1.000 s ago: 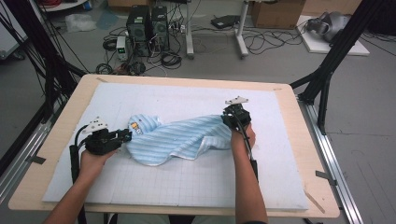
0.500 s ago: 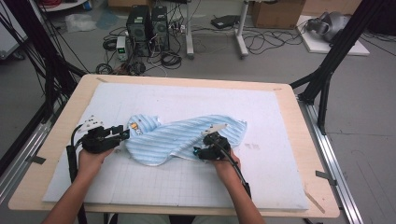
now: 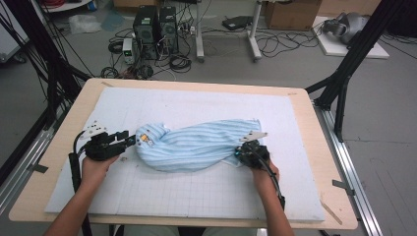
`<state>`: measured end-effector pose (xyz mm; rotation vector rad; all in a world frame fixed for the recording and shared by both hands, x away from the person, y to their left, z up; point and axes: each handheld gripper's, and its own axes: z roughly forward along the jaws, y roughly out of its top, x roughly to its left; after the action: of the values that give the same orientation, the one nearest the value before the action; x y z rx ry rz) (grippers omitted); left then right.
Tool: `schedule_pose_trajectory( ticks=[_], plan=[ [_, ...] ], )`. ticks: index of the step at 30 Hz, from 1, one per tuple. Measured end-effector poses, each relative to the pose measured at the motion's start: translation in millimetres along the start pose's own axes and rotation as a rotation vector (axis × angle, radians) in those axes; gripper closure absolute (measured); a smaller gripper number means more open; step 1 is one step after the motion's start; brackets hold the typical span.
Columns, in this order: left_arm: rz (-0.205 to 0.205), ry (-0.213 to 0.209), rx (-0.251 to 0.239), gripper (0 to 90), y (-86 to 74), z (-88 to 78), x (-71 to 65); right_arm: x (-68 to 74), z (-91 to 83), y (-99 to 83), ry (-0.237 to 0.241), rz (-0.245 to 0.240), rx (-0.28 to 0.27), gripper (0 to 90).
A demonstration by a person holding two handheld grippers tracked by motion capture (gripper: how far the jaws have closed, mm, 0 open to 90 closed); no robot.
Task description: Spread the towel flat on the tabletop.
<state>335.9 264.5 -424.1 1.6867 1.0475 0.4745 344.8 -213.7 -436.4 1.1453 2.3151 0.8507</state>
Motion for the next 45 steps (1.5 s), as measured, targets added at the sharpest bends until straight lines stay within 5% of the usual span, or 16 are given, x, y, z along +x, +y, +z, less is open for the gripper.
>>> schedule_pose_trajectory(
  ticks=[3,5,8,10,12,18,23,28,31,33,35,36,37,38,39,45],
  plan=[
    [0.000,-0.002,0.004,56.3,-0.3,1.3,-0.1,-20.7,-5.9,-7.1,-0.111,0.019,0.001,83.0],
    [0.001,-0.006,0.014,55.5,-0.7,3.0,-0.9,-40.3,-8.5,-10.5,-0.245,0.070,0.010,83.0],
    [0.007,-0.022,0.020,54.7,-0.9,5.1,-2.6,-50.1,-9.4,-12.0,-0.298,0.120,-0.002,82.0],
    [0.012,-0.042,0.029,52.4,-1.3,7.0,-3.4,-50.1,-8.1,-11.5,-0.281,0.163,-0.028,68.8],
    [0.021,-0.061,0.037,51.1,-1.9,10.0,-5.1,-44.3,-8.3,-9.0,-0.273,0.143,-0.040,61.7],
    [0.061,-0.112,0.067,47.1,7.4,27.3,-16.9,-35.8,-19.1,-5.7,-0.248,0.139,-0.100,52.4],
    [0.098,-0.146,0.093,46.4,24.6,59.3,-30.1,-28.6,-22.9,-7.7,-0.204,0.141,-0.134,48.7],
    [0.146,-0.195,0.166,45.9,35.1,97.8,-47.4,-23.1,-22.6,-10.9,-0.167,0.143,-0.151,47.8],
    [0.208,-0.215,0.288,44.1,35.6,124.1,-59.1,-20.0,-22.6,-11.1,-0.151,0.134,-0.157,47.3],
    [0.225,-0.207,0.316,44.5,35.1,129.1,-61.2,-19.4,-22.4,-11.2,-0.145,0.137,-0.158,47.2],
    [0.244,-0.216,0.351,50.6,33.7,136.6,-65.0,-18.9,-22.2,-11.6,-0.144,0.140,-0.155,47.0],
    [0.261,-0.226,0.367,67.5,33.2,139.0,-66.2,-18.9,-22.1,-11.8,-0.141,0.142,-0.156,46.8],
    [0.277,-0.228,0.378,67.5,32.4,140.0,-67.5,-18.9,-22.1,-11.8,-0.141,0.142,-0.156,46.8],
    [0.296,-0.216,0.379,80.9,32.2,140.1,-67.6,-19.0,-22.2,-11.8,-0.139,0.142,-0.156,46.8],
    [0.273,-0.203,0.370,85.6,32.7,139.8,-65.0,-19.6,-22.0,-11.9,-0.139,0.143,-0.160,46.8],
    [0.146,0.020,0.324,86.6,39.8,123.3,-25.1,-16.1,-22.8,-11.1,-0.126,0.152,-0.178,47.1]
  ],
)
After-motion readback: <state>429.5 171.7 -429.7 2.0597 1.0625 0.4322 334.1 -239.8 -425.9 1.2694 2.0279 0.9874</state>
